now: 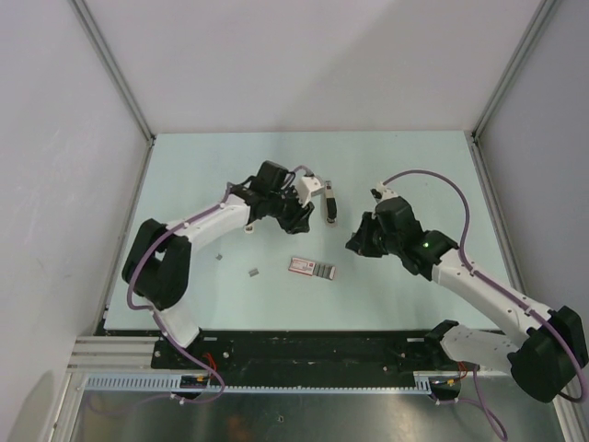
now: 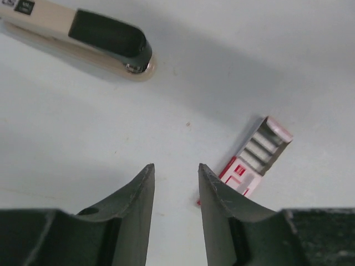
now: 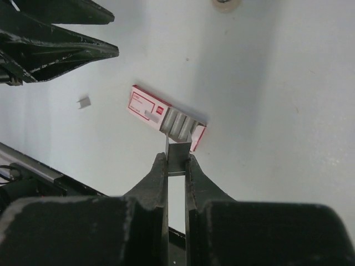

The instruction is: Unload the staples from the stapler

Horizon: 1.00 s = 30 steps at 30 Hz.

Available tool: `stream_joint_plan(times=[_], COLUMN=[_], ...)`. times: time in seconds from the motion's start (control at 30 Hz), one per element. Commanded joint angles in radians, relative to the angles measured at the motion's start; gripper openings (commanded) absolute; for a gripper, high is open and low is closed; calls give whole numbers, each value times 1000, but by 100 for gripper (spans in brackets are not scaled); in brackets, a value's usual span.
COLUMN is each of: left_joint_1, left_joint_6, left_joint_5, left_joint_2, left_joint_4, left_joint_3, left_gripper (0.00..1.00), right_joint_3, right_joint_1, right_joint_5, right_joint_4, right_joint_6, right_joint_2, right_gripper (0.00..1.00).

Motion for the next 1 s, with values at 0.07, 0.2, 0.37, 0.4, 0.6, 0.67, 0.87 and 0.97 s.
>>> stream_joint_plan(times=[0.07,0.2,0.37,0.4,0.6,0.67,0.87,0.97], left_joint_1=[-63,-101,-142,-150,-186,-192,-222,-240], left_joint_6=[160,162,154,154,153,152,159,156], left_joint_5=[-196,-243,-257,-259,-265,-265,-321,-380], left_joint_2=[16,31,53,58,81,79,56,64], left_joint_4=[56,81,101,105,112,112,110,109], left_joint_3=[-49,-76,-100,-104,-111,-117,-152,-165], left_gripper=[41,39,39,39,38,38,38,37], right_joint_3=[-5,-9,-28,-34,-56,-57,-58,-57], right_joint_1=[4,10,26,27,24,20,3,-5], right_joint_5=[78,74,80,82,85,84,69,58], right_joint_4=[-66,-75,-75,-73,-59,-57,-49,-42], right_joint_6=[24,27,32,34,35,32,21,20], right_joint_2=[-31,-2,33,38,48,52,64,58], right_gripper=[0,0,0,0,0,0,0,0])
